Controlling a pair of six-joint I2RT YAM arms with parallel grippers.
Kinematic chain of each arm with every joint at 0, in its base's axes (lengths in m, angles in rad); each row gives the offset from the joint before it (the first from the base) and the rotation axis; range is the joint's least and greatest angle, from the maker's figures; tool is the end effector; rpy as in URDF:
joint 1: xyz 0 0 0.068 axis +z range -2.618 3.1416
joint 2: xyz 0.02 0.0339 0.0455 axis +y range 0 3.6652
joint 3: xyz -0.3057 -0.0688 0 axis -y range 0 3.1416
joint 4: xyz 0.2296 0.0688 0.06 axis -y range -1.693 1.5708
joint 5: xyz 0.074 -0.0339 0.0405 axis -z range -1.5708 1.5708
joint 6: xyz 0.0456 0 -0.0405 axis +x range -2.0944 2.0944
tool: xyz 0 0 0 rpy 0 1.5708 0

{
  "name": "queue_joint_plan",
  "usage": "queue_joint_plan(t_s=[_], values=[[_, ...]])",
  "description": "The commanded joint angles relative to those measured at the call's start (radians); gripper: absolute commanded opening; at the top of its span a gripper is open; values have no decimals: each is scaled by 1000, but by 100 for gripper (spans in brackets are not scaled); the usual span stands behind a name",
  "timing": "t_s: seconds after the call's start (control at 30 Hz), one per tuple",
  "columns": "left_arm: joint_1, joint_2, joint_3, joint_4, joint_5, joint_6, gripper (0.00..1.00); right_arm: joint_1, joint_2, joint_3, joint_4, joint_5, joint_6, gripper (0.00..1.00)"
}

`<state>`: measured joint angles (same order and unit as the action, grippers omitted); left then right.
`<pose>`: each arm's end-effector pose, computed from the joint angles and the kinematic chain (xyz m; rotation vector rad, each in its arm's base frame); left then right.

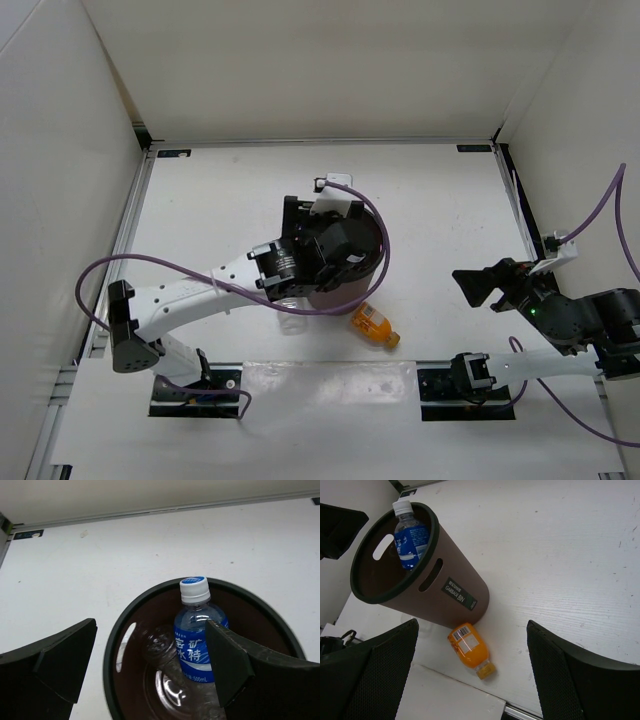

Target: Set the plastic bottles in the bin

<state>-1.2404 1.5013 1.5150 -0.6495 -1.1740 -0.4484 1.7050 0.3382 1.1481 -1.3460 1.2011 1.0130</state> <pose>0.1375 -0.2713 0.4272 0.1298 1.7990 0.1102 0.0523 -0.0694 0.3764 0.0464 1.8089 0.6952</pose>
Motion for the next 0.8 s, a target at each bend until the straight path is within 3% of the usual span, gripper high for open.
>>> queue_joint_plan(t_s=[0.0, 0.27, 0.4, 0.47, 0.57, 0.67, 0.77], values=[[-7, -64, 50, -151, -58, -78, 100, 8, -11, -7, -136, 26, 7, 90], [-5, -337, -27, -395, -89, -127, 100, 13, -8, -8, -134, 25, 4, 90], [53, -612, -145, -501, 20, -197, 100, 12, -4, -8, -125, 23, -4, 90], [91, -674, -171, -550, 65, -242, 100, 7, -2, -10, -125, 23, -8, 90], [96, -815, -217, -656, 54, -335, 100, -1, 13, -14, -107, 20, -25, 90], [96, -886, -265, -725, 37, -401, 100, -21, 50, -10, -93, 6, -44, 90], [96, -908, -299, -759, 43, -434, 100, -10, 93, 1, -157, -5, 48, 90]])
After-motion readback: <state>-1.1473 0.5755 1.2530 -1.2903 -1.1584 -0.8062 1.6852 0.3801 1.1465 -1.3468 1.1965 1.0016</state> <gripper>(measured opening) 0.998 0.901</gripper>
